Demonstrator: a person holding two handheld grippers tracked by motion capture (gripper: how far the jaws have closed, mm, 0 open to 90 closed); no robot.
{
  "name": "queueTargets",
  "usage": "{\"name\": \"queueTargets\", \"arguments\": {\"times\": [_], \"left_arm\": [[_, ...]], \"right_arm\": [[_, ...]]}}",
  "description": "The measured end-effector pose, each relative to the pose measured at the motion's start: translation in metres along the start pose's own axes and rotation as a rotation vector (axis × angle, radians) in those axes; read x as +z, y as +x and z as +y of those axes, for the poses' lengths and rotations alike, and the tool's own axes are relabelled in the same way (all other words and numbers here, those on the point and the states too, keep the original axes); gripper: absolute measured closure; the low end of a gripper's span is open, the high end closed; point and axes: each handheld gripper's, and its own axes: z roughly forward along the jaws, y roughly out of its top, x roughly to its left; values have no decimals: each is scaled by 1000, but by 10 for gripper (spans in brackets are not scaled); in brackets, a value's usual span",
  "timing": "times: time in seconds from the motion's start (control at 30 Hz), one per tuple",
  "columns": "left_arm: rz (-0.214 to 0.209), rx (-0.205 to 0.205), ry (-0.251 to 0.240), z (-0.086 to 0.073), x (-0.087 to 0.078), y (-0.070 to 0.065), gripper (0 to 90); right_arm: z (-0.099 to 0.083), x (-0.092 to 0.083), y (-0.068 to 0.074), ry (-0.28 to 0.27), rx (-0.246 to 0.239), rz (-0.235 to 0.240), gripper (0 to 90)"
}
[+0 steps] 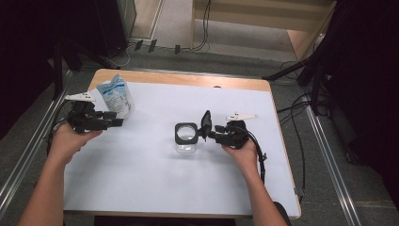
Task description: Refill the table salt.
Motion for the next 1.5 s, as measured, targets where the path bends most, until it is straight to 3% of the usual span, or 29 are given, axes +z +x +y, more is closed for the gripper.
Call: {"name": "queueTargets", "arguments": {"times": [0.23,0.53,0.67,0.8,1.07,1.27,1.5], "left_arm": [[41,-38,-20,2,-11,11,491],[107,-23,-13,12,-23,24,493],[102,-49,-25,19,-25,35,493],[102,-49,-52,29,-23,40,525],[98,-17,-5,45,-9,41,559],[126,1,-11,59,-5,44,659],[120,3,10,59,1,48,777]], "right_arm": [[0,1,3,18,-11,-3,546],[1,-1,5,17,-21,-8,546],[1,-1,4,10,-18,-5,546],[0,0,3,17,-16,-8,546],[0,0,3,23,-23,-7,546],[-2,0,5,28,-28,-1,548],[-4,-4,6,14,-11,3,538]]}}
